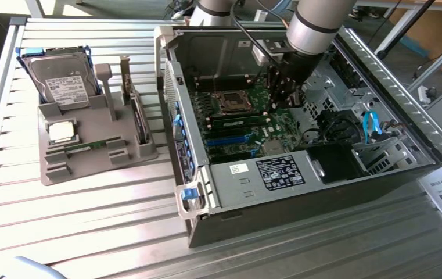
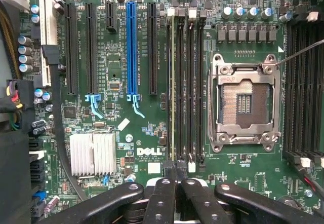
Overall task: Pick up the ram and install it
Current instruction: 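Press down the ram until it locks into place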
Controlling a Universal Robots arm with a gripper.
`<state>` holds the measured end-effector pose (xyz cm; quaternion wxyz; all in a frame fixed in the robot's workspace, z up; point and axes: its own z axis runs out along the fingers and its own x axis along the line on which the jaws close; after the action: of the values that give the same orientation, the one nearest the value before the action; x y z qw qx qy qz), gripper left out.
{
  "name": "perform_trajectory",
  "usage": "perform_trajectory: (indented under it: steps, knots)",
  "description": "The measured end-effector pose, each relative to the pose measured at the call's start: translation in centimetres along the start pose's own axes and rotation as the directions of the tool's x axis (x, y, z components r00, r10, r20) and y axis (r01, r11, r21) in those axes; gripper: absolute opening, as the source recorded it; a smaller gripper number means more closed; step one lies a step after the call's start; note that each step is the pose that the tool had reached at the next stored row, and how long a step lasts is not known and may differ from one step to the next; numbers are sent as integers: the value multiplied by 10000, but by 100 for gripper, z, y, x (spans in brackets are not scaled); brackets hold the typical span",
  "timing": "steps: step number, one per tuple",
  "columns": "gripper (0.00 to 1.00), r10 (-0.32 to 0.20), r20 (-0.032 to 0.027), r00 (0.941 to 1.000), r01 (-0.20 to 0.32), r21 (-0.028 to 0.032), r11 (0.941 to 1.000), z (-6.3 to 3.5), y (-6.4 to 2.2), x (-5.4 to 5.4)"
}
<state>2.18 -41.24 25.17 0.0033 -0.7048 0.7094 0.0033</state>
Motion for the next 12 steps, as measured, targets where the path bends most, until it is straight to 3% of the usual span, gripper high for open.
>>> perform_trajectory:
  steps: [12]
  knots:
    - [10,0,0,10000,0,0,10000,0,0,16]
